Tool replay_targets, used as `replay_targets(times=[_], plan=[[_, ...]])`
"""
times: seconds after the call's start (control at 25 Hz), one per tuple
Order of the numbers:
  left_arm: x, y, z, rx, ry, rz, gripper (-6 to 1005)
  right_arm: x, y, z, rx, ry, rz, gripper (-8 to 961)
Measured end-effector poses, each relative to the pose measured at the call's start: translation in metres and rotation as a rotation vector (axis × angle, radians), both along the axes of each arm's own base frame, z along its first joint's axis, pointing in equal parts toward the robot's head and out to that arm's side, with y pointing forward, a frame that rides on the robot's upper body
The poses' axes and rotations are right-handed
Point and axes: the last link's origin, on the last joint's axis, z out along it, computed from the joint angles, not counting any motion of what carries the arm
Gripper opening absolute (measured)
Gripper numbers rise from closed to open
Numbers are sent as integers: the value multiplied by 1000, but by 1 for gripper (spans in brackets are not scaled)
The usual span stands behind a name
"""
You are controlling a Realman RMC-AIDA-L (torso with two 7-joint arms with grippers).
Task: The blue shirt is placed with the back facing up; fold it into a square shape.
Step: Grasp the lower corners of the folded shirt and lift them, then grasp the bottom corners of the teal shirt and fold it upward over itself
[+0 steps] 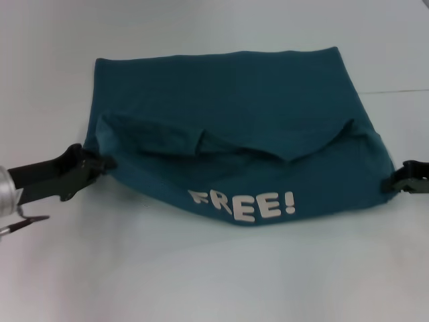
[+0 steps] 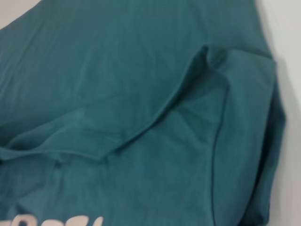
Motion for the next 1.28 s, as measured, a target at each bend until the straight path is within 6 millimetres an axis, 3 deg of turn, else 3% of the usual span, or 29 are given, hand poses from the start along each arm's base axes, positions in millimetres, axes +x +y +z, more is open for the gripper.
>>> replay_targets(times=[0.4, 0.84, 1.08, 1.28], plan=[[-16, -57, 24, -182, 32, -88, 48, -2, -42, 20, -166, 83, 2, 91], [-28, -121, 23, -377, 9, -118, 49, 0, -80, 16, -331, 163, 0, 90], [-29, -137, 31, -391, -2, -126, 48, 3, -92, 14, -372, 174, 3, 89], [-26, -131, 36, -395, -9, -145, 48, 1, -90, 14, -359, 189, 37, 89]])
